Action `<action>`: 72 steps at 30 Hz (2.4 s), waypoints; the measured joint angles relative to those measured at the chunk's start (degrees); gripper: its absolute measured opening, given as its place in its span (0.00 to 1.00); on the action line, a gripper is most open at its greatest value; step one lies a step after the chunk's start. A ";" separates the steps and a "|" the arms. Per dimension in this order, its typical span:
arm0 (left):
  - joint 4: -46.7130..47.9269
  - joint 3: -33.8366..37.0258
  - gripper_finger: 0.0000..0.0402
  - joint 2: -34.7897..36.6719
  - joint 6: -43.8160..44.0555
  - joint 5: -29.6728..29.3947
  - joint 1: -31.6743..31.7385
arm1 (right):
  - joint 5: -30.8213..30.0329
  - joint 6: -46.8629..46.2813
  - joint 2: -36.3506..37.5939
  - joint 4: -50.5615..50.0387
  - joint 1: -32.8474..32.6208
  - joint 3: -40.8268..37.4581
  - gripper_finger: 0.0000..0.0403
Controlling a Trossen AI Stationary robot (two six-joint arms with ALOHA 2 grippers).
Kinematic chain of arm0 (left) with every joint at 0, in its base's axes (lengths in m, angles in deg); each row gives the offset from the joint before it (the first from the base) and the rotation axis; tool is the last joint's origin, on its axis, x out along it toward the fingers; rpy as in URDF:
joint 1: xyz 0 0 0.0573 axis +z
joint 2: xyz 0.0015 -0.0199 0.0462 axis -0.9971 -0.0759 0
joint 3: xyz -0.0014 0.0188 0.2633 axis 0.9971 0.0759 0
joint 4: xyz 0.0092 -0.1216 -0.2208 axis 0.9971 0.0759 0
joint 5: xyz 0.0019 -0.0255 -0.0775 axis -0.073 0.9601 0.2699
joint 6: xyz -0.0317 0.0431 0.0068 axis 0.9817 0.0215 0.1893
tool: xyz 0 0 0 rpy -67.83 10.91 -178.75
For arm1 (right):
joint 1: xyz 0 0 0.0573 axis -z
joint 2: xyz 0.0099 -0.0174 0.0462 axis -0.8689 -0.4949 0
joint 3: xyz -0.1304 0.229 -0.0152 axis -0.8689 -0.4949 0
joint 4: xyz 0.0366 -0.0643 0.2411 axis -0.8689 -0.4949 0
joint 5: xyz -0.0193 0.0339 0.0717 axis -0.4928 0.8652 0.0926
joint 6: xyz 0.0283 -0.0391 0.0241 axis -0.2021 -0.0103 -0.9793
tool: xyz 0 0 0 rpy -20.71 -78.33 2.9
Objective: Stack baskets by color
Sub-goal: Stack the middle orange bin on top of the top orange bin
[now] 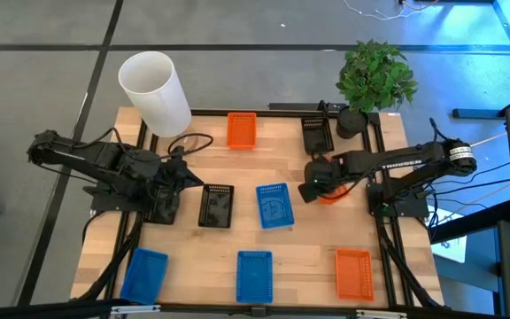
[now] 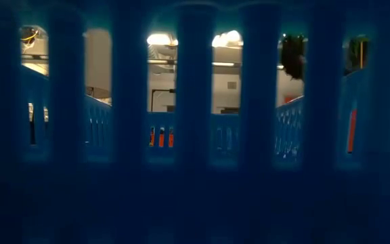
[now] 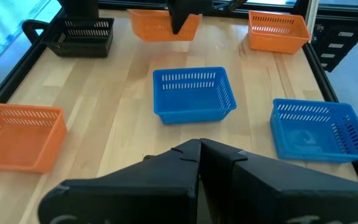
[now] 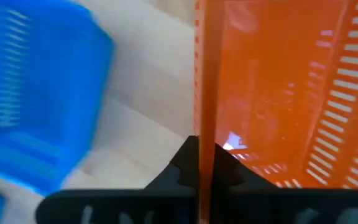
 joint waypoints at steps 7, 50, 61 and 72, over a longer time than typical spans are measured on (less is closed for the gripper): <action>-0.01 0.00 0.00 0.00 -4.96 -1.60 -0.02 | -5.92 13.35 0.00 -0.08 0.44 10.85 0.00; -15.90 0.04 0.24 0.00 -49.96 -11.47 8.72 | -1.47 77.71 -27.27 -9.65 7.94 51.98 0.00; -15.86 0.04 0.24 0.00 -63.23 -3.67 8.72 | -2.73 98.33 -34.27 -18.09 6.64 61.63 0.00; -15.72 -0.04 0.24 -5.62 -63.24 1.80 8.72 | -5.26 107.23 -34.86 -18.48 3.13 61.52 0.00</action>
